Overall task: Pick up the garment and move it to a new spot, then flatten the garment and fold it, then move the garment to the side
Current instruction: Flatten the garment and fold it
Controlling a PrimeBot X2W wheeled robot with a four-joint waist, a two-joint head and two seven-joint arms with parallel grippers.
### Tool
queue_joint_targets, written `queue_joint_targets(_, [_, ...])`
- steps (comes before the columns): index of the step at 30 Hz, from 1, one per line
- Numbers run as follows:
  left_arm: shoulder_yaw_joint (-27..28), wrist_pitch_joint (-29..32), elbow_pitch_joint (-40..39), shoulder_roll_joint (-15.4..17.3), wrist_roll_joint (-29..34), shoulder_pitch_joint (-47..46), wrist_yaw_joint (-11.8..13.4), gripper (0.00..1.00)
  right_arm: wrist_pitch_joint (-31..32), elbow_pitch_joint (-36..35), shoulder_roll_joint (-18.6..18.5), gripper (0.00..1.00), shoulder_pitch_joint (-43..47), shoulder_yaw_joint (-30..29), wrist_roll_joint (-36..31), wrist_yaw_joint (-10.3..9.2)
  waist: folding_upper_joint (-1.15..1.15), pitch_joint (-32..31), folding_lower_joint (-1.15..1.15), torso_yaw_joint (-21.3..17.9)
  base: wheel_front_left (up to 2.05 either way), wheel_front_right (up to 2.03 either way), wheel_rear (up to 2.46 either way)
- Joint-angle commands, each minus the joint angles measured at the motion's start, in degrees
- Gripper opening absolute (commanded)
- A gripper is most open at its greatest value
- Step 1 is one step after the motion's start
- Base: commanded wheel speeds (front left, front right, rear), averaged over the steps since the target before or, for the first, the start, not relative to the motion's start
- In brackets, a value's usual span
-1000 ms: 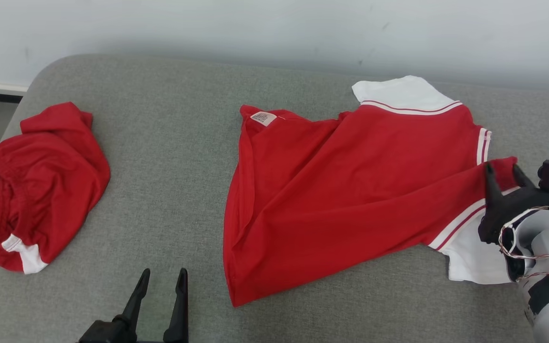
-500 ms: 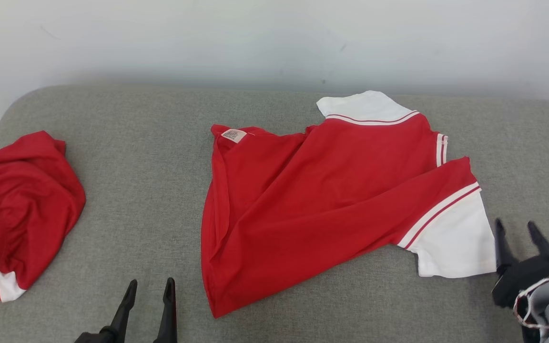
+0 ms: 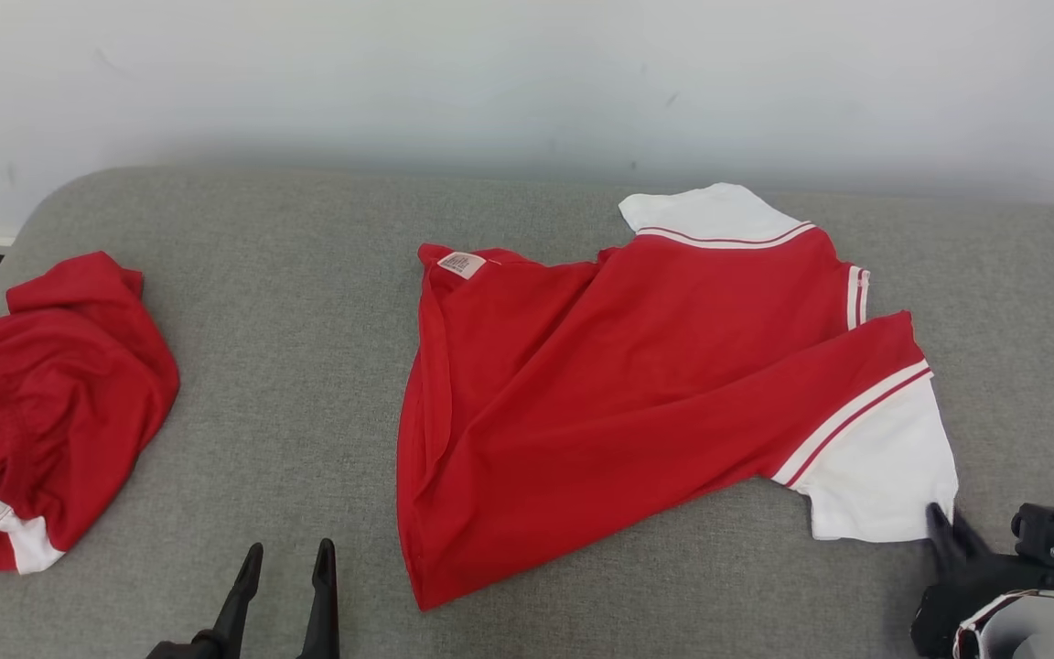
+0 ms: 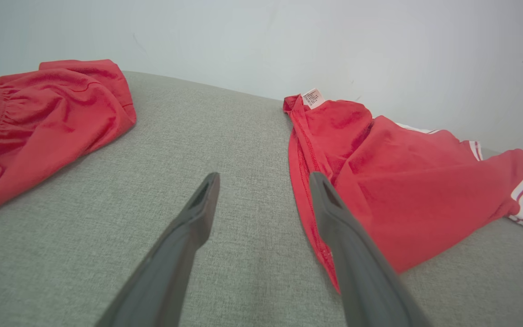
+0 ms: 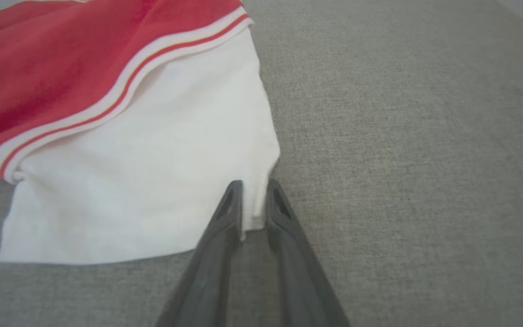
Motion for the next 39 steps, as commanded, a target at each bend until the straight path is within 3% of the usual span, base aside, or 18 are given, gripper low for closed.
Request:
queue_joint_targets(1, [0.14, -0.19, 0.16, 0.04, 0.50, 0.69, 0.08, 1.00, -0.21, 0.46, 0.81, 0.00, 1.61, -0.21, 0.45, 0.09, 0.00, -0.58, 0.01, -0.19, 0.00, 0.00, 0.00])
queue_joint_targets(5, [-0.12, -0.19, 0.75, 0.04, 0.22, 1.63, 0.08, 1.00, -1.50, -2.35, 1.16, 0.00, 4.13, -1.35, 2.73, 0.09, 0.00, -1.97, 0.01, -0.92, 0.00, 0.00, 0.00])
queue_joint_targets(11, [-0.39, -0.19, 1.51, 0.24, 0.06, 2.67, 0.08, 1.00, -0.75, -12.83, 0.30, 0.00, 13.28, -2.82, 6.88, 0.09, 0.00, -3.57, 0.01, -3.06, 0.00, 0.00, 0.00])
queue_joint_targets(15, [-0.94, -0.19, 1.79, 0.76, -0.30, 2.33, 0.08, 1.00, 3.53, -22.98, 0.51, 0.00, 21.50, -4.72, 10.28, 0.09, 0.00, -3.71, 0.01, -4.27, 0.00, 0.00, 0.00])
queue_joint_targets(16, [-1.07, -0.19, 1.83, 0.87, -0.47, 2.18, 0.08, 1.00, 6.46, -28.21, 1.03, 0.00, 25.82, -6.34, 11.04, 0.09, 0.00, -3.64, 0.01, -4.74, 0.00, 0.00, 0.00])
queue_joint_targets(20, [-1.56, -0.19, 2.16, 1.24, -0.79, 1.85, 0.08, 1.00, 12.16, -36.66, 3.72, 0.00, 32.13, -9.48, 10.25, 0.09, 0.00, -3.25, 0.01, -5.62, 0.00, 0.00, 0.00])
queue_joint_targets(21, [-1.87, -0.19, 2.30, 1.32, -0.92, 1.68, 0.08, 1.00, 12.76, -38.30, 4.07, 0.09, 33.05, -10.59, 8.98, 0.09, 0.00, -3.14, 0.01, -5.68, 0.00, 0.00, 0.00])
queue_joint_targets(22, [-2.15, -0.19, 2.41, 1.43, -0.96, 1.47, 0.08, 1.00, 13.13, -39.82, 4.55, 0.67, 33.65, -11.53, 7.91, 0.09, 0.00, -3.03, 0.01, -5.72, 0.00, 0.00, 0.00])
queue_joint_targets(23, [-2.48, -0.19, 2.53, 1.53, -1.07, 1.28, 0.08, 1.00, 13.29, -41.23, 5.51, 1.00, 34.08, -12.55, 6.75, 0.09, 0.00, -2.92, 0.01, -5.73, 0.00, 0.00, 0.00])
queue_joint_targets(31, [-7.41, -0.19, 3.84, 2.93, -2.14, 0.59, 0.08, 1.00, 11.83, -49.34, 9.41, 1.00, 33.97, -17.89, -0.95, 0.09, 0.00, -2.43, 0.01, -5.31, 0.00, 0.00, 0.00])
queue_joint_targets(39, [-13.41, -0.19, 9.36, 4.62, -2.22, -1.54, 0.08, 1.00, 11.35, -51.52, 12.10, 1.00, 32.04, -15.72, -6.12, 0.09, 0.00, -2.37, 0.01, -5.70, 0.00, 0.00, 0.00])
